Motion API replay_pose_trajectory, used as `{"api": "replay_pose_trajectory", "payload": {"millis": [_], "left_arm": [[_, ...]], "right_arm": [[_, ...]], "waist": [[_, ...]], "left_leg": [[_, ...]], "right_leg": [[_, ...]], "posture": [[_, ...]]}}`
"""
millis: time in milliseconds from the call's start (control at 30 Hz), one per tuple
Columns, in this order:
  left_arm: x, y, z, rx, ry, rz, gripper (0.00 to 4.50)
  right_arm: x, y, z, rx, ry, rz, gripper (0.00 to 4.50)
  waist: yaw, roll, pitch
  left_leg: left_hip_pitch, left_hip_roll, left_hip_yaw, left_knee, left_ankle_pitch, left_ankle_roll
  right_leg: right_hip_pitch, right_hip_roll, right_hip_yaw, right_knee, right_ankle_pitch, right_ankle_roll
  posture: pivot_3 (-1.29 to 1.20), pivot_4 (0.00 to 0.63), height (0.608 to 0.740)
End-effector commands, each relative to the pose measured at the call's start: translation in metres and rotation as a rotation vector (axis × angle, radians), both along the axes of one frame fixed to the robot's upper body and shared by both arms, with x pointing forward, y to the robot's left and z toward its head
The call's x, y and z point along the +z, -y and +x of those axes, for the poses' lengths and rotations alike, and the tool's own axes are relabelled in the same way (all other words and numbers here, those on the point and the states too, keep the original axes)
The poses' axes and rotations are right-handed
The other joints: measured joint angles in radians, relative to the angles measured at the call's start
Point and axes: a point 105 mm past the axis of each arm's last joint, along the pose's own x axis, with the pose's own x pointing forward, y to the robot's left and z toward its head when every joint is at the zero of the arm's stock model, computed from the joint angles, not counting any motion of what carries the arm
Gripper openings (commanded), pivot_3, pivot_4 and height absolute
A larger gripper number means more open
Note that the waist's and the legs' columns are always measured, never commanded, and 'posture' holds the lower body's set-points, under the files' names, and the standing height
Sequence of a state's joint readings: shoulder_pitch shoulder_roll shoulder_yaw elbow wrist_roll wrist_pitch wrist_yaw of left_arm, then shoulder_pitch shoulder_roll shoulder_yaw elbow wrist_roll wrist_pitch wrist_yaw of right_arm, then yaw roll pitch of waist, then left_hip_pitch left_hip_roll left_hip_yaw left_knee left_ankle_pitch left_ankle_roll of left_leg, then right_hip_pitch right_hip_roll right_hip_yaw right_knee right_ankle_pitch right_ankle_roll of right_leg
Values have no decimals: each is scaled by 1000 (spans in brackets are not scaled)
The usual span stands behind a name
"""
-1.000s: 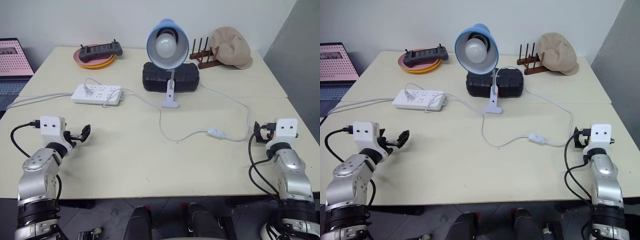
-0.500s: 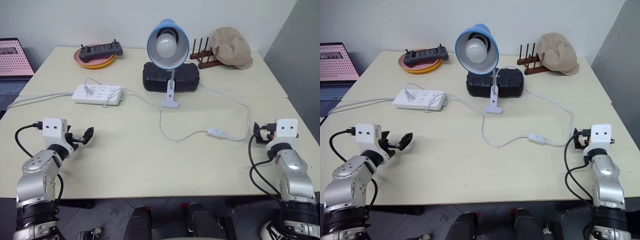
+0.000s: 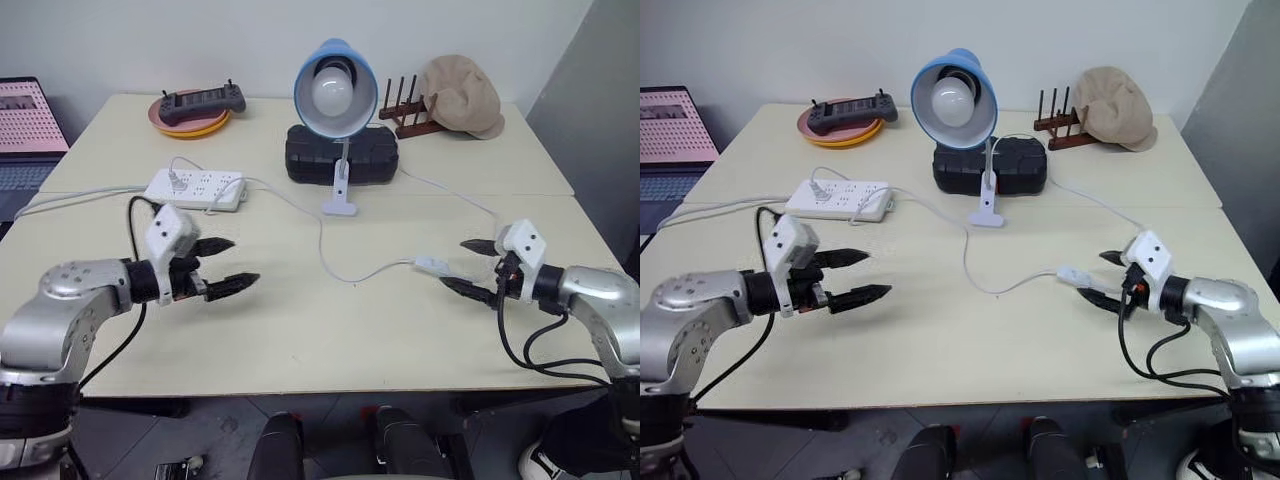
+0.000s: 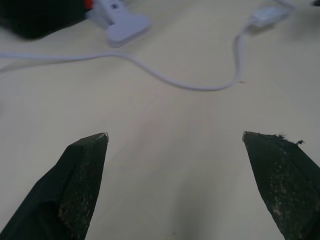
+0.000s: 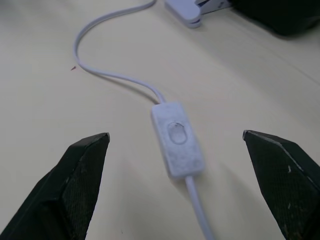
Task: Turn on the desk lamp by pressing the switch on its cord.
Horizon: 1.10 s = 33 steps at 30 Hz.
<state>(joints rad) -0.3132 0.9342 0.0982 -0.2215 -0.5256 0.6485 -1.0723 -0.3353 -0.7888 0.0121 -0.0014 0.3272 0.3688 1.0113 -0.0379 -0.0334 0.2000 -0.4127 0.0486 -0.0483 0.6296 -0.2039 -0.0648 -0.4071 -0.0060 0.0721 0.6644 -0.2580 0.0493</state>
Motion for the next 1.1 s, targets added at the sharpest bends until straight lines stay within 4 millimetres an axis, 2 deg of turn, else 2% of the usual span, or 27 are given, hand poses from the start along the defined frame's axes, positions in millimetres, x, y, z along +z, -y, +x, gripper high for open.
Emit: {"api": "replay_pose_trajectory", "payload": {"millis": [33,167,367,500,600,800,1000,1100], "left_arm": [[18,27,-6,-170,51,39,4500],[24,36,-7,-215,61,32,4500],[21,39,-9,-234,59,30,4500],[21,40,-10,-237,57,25,4500],[25,46,-10,-251,54,-8,4500],[29,49,-8,-252,60,-29,4500],[24,51,-12,-247,42,-40,4500],[23,49,-12,-216,6,-87,4500]], "right_arm": [[4,-4,11,60,-1,-29,4485],[-3,2,18,61,-16,-54,4485],[-10,15,22,45,-55,-73,4485],[-9,16,24,40,-52,-65,4485],[-7,11,25,54,-66,-18,4039],[-7,7,24,69,-71,-9,2350],[-12,9,24,77,-65,-31,1094],[-5,4,27,78,-36,-15,1095]], "waist": [[0,0,0],[0,0,0],[0,1,1],[0,1,1],[-1,1,1],[-1,1,1],[-1,1,1],[-1,1,1]], "left_leg": [[0,0,0,0,0,0],[-1,0,0,-1,0,0],[-4,0,0,-1,0,0],[-3,0,0,0,0,0],[-3,0,0,0,0,0],[-3,0,0,0,0,0],[-3,0,0,0,0,0],[-3,0,0,0,0,0]], "right_leg": [[0,0,0,0,0,0],[0,0,0,0,2,5],[-3,0,0,0,2,5],[-3,0,0,1,2,6],[-2,0,0,1,2,6],[-2,0,0,1,2,7],[-2,0,0,1,2,6],[-2,0,0,1,2,6]], "posture": [[0,150,740],[0,150,740],[0,150,740],[0,150,740],[0,150,740],[0,150,740],[0,150,740],[0,150,740]]}}
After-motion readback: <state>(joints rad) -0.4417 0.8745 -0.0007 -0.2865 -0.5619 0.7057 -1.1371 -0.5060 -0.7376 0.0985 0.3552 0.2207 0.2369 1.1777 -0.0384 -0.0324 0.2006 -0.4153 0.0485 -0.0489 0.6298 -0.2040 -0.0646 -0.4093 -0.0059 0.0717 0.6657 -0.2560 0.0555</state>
